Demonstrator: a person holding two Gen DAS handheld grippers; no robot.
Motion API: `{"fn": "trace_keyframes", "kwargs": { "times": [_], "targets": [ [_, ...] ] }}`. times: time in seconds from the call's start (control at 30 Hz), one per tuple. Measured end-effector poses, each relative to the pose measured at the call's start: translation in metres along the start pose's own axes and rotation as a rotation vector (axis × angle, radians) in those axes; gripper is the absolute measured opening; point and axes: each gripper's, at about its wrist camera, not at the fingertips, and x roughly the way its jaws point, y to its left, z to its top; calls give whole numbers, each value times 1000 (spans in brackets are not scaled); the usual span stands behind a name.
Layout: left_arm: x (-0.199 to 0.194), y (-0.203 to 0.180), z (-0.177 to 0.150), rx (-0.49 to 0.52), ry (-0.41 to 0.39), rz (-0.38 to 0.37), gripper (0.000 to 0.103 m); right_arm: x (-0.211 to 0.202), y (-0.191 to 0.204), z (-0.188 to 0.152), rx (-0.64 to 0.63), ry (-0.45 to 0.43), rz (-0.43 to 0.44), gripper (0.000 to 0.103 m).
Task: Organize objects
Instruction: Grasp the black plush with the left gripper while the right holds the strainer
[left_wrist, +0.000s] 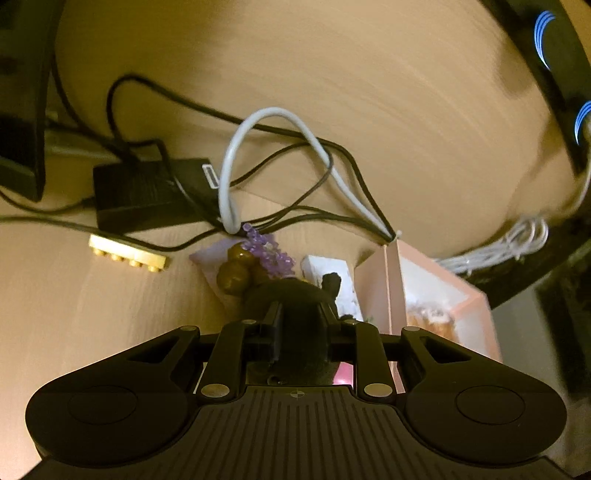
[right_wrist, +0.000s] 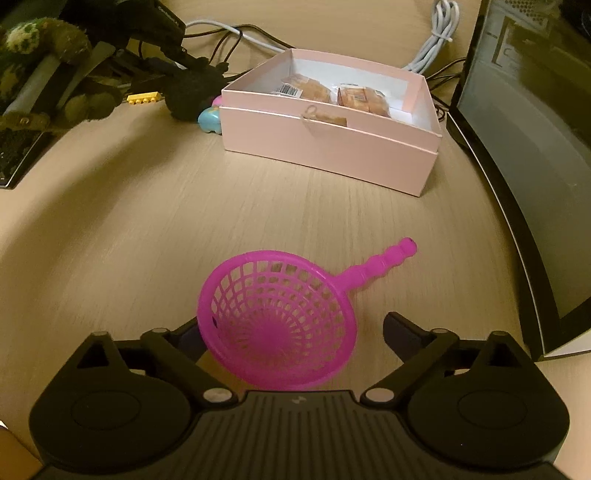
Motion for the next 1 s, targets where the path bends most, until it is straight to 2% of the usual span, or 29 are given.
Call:
{"fn": "trace_keyframes", "kwargs": {
  "times": [0.07, 0.13, 0.33, 0.43, 0.5, 0.57, 0.63, 0.77, 0.9, 1.0],
  "targets": [
    [1, 10, 5, -44, 30, -31, 25, 0, 0, -1, 2, 2, 2, 98],
    [-1, 13, 5, -46, 52, -39, 25, 0, -1, -3, 10, 6, 3, 98],
    [-20, -4, -25, 138, 58, -22, 28, 0, -1, -5, 22, 12, 12, 98],
    [-24, -18, -42, 264, 54, 9, 40, 1, 2, -5, 15, 13, 18, 98],
    [-23, -30, -51, 364, 61, 35, 57, 1, 6, -5, 5, 11, 22, 98],
    [-18, -38, -59, 435, 62, 74, 62, -1, 9, -5, -6, 5, 24, 98],
    [-14, -37, -59, 424, 41, 98, 62, -3, 11, -5, -16, -3, 21, 98],
    [-17, -26, -47, 301, -50, 60, 61, -8, 9, -9, -14, -15, 16, 100],
    [-13, -27, -38, 286, -90, 98, 61, -8, -1, -13, 34, 1, 22, 100],
    [-5, -30, -36, 272, -107, 115, 63, -9, -9, -13, 95, 16, 68, 103]
  ]
}}
